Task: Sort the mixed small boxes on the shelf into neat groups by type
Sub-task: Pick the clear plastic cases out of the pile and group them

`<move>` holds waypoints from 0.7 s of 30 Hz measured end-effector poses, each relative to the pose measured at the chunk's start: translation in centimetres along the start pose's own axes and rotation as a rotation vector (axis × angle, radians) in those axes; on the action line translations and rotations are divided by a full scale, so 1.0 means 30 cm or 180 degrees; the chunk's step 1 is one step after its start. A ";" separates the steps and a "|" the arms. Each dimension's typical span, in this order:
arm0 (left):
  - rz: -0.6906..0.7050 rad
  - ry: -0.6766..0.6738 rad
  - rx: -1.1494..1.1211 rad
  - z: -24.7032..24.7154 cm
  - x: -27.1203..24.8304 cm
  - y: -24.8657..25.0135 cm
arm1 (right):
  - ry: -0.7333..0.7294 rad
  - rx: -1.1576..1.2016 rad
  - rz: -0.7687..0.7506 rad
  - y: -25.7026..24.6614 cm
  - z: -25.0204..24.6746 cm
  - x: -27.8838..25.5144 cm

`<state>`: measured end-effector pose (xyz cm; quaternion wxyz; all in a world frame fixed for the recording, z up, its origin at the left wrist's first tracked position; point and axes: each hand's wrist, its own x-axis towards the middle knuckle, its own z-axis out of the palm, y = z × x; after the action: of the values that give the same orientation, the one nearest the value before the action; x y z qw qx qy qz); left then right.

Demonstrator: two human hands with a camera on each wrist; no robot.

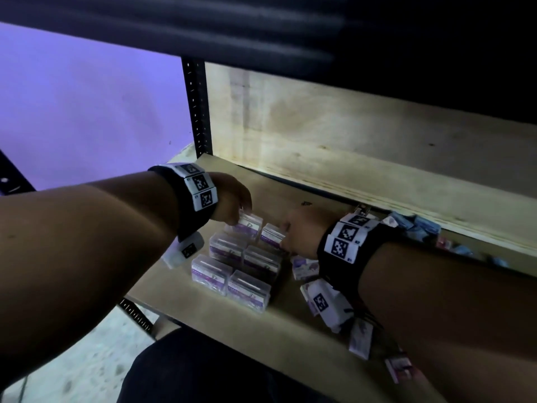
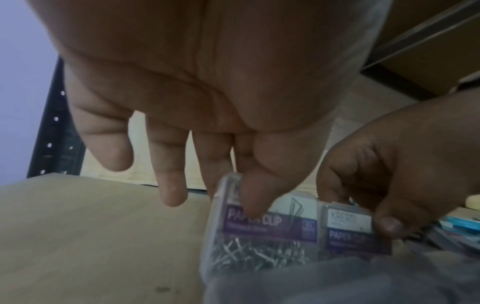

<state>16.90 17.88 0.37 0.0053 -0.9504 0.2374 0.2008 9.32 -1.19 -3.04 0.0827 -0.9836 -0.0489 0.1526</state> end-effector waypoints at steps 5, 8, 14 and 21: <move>0.0033 -0.0216 0.0202 0.004 0.019 0.020 | -0.0043 -0.0109 -0.0026 -0.015 0.004 0.006; 0.0079 -0.0301 0.0300 0.013 0.020 0.023 | -0.0133 -0.0216 -0.0178 -0.030 0.001 0.009; 0.0056 -0.0175 0.0136 0.027 0.006 0.004 | -0.0033 -0.0206 -0.0217 -0.035 -0.038 -0.044; 0.0037 0.0529 -0.0323 -0.009 -0.123 0.042 | 0.0537 0.0748 0.0020 0.075 -0.079 -0.208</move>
<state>13.45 18.40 2.13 -0.0638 -0.9614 0.2321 0.1331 4.30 -4.51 0.61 0.2007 -0.9766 -0.0206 0.0743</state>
